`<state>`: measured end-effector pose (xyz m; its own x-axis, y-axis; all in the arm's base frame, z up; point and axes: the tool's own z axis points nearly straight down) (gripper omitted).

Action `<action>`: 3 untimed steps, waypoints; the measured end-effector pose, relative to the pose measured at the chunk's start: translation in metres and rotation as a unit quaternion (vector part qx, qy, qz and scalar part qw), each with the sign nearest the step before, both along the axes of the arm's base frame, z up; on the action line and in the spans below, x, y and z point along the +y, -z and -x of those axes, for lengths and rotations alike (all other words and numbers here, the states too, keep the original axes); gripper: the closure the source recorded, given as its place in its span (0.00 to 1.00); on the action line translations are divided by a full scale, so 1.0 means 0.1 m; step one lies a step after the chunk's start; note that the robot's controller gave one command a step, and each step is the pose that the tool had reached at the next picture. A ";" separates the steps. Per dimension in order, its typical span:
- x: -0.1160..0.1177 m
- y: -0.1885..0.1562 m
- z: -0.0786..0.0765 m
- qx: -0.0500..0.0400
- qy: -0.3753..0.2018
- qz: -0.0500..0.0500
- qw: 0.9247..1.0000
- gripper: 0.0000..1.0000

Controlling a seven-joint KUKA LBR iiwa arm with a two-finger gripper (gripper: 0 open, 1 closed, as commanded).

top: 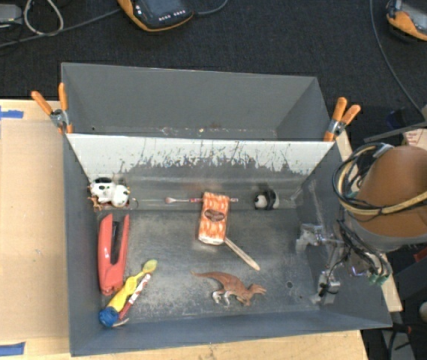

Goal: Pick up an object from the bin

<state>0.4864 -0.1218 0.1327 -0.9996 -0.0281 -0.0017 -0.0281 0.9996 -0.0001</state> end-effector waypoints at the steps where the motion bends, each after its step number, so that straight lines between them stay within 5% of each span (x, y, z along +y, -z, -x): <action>1: 0.14 0.16 0.12 -0.001 0.030 0.000 1.000 0.00; 2: 0.74 0.63 0.08 -0.002 0.035 -0.001 0.999 0.00; 3: 0.99 0.63 0.00 -0.005 0.001 0.001 1.000 0.00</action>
Offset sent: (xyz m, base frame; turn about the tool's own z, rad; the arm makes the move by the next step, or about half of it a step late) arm -0.0111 0.0725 -0.0627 0.0700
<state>0.4863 -0.0225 0.0699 -0.9996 -0.0266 -0.0127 -0.0266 0.9996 -0.0020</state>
